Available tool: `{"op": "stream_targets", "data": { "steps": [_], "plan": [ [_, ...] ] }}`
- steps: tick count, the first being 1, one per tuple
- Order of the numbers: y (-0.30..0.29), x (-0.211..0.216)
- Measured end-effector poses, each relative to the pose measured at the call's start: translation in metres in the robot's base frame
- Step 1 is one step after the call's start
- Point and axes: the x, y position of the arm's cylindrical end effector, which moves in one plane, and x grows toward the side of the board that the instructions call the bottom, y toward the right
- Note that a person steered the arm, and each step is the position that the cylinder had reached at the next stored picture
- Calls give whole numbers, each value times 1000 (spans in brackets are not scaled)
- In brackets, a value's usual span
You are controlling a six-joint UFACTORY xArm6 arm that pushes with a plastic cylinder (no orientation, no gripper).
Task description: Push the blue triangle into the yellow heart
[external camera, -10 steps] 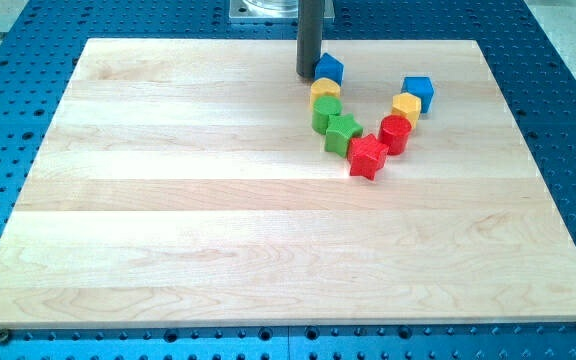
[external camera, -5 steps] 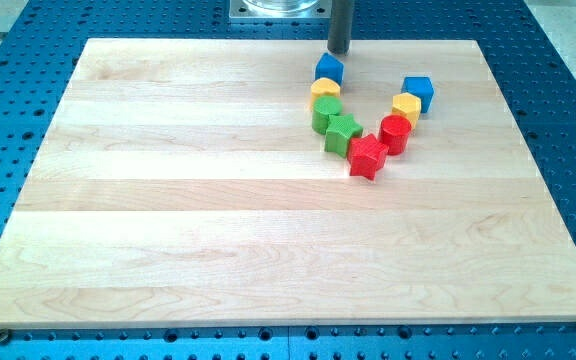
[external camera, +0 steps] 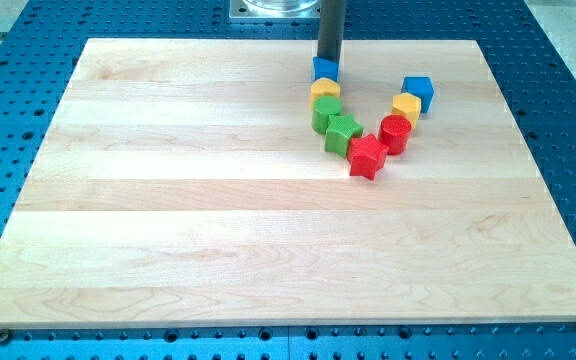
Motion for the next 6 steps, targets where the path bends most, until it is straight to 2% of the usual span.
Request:
{"op": "stream_targets", "data": {
  "steps": [3, 4, 6],
  "plan": [
    [-11, 7],
    [-11, -2],
    [37, -62]
  ]
}}
